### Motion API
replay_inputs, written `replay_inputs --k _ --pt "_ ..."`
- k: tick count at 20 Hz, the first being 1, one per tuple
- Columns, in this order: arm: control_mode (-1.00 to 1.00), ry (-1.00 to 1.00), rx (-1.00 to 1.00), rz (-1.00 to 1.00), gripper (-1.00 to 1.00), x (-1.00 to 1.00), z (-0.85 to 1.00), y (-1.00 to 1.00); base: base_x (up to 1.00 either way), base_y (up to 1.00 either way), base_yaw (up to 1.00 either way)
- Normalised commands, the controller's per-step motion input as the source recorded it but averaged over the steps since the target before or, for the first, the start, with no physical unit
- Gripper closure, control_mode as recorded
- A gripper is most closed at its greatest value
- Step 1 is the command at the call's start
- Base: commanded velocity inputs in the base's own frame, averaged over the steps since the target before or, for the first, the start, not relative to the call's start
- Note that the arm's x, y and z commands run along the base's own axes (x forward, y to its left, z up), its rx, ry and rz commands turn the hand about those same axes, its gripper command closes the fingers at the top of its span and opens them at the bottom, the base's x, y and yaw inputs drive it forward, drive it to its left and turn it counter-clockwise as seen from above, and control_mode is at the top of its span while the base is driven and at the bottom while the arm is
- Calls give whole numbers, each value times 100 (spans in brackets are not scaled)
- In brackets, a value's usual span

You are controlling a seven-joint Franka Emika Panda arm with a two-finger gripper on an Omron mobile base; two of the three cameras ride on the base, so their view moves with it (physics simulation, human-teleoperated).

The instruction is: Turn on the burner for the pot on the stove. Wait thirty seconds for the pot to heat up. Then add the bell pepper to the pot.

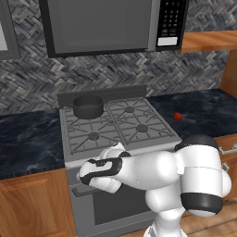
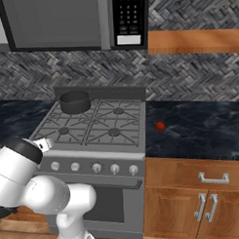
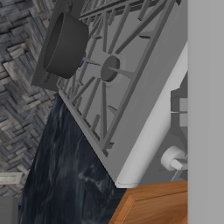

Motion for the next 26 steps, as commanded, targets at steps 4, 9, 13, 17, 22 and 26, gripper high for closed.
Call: replay_inputs --k 4,9,13,17,22,26 --pt "-100 0 0 0 100 0 0 0 0 0 0" --pt "-100 0 0 0 100 0 0 0 0 0 0" --pt "-100 0 0 0 100 0 0 0 0 0 0" --pt "-100 0 0 0 100 0 0 0 0 0 0" --pt "-100 0 0 0 100 0 0 0 0 0 0" --pt "-100 0 0 0 100 0 0 0 0 0 0"
